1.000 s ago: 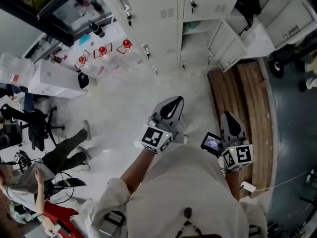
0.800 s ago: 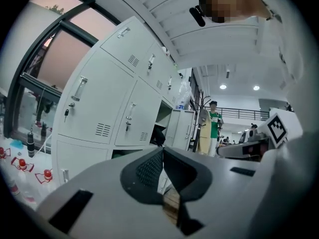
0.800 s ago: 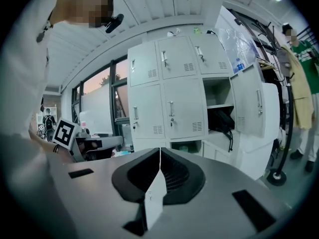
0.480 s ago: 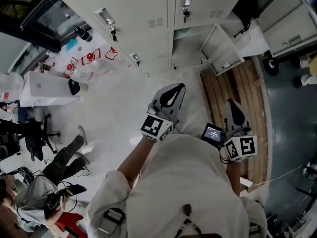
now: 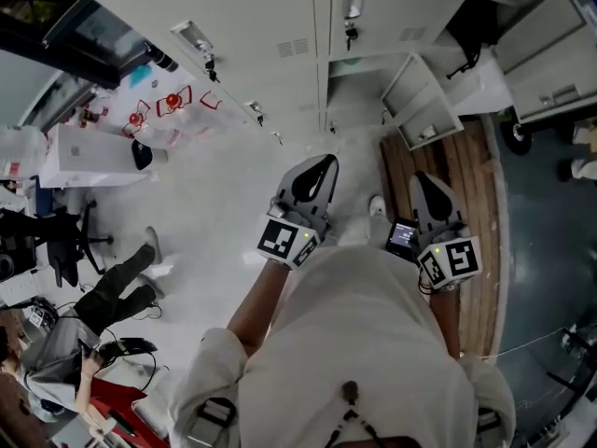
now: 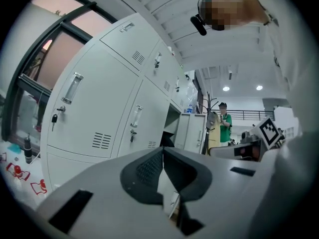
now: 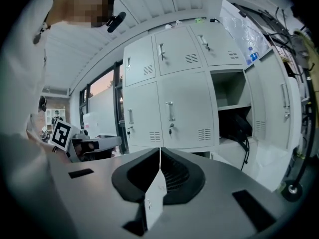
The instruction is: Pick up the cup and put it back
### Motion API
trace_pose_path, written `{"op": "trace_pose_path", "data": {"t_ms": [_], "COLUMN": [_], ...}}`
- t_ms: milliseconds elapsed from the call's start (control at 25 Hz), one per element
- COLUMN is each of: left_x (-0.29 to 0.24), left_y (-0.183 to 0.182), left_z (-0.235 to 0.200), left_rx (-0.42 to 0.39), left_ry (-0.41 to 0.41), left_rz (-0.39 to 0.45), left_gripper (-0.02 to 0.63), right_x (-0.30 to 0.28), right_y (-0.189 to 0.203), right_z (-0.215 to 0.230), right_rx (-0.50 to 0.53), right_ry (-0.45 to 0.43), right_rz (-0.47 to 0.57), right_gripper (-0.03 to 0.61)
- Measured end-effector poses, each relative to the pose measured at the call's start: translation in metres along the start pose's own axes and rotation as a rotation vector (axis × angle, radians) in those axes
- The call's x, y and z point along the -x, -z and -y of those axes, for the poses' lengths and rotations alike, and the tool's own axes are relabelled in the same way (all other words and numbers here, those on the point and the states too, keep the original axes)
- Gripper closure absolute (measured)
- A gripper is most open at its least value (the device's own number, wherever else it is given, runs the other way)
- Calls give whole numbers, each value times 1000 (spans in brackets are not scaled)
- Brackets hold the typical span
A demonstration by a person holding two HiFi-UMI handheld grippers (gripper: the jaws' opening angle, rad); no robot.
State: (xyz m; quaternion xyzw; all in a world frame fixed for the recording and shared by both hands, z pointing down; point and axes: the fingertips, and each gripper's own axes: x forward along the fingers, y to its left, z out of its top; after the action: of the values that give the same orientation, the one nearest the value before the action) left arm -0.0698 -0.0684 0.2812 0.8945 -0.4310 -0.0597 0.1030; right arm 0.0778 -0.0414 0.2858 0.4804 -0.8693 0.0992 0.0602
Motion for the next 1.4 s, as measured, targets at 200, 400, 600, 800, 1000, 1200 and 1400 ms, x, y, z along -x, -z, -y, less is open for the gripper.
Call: {"op": "trace_pose_path", "data": {"t_ms": [200, 400, 600, 800, 1000, 1200, 1400], "left_x": [-15, -39, -53, -72, -111, -142, -155], "left_y": [3, 15, 39, 65, 74, 106, 158], "left_z": [11, 23, 42, 44, 23, -6, -27], "left_rx": [-13, -34, -8, 41, -13, -6, 31], "left_ry": [-129, -259, -369, -441, -381, -326, -292], "left_rz": [20, 15, 6, -20, -54, -86, -131], "left_gripper": [604, 604, 606, 604, 604, 605, 605], "right_x": [-6, -12, -14, -35, -75, -106, -124], "right_y": [-7, -10, 11, 29, 28, 48, 102], "right_z": [31, 76, 107, 130, 146, 140, 132], "right_rx": [17, 26, 1, 17, -30, -84, -156], "right_ry": [-119, -200, -295, -333, -306, -273, -249], "right_rz": [0, -7, -54, -74, -28, -23, -69], "right_gripper": [552, 552, 552, 552, 552, 552, 552]}}
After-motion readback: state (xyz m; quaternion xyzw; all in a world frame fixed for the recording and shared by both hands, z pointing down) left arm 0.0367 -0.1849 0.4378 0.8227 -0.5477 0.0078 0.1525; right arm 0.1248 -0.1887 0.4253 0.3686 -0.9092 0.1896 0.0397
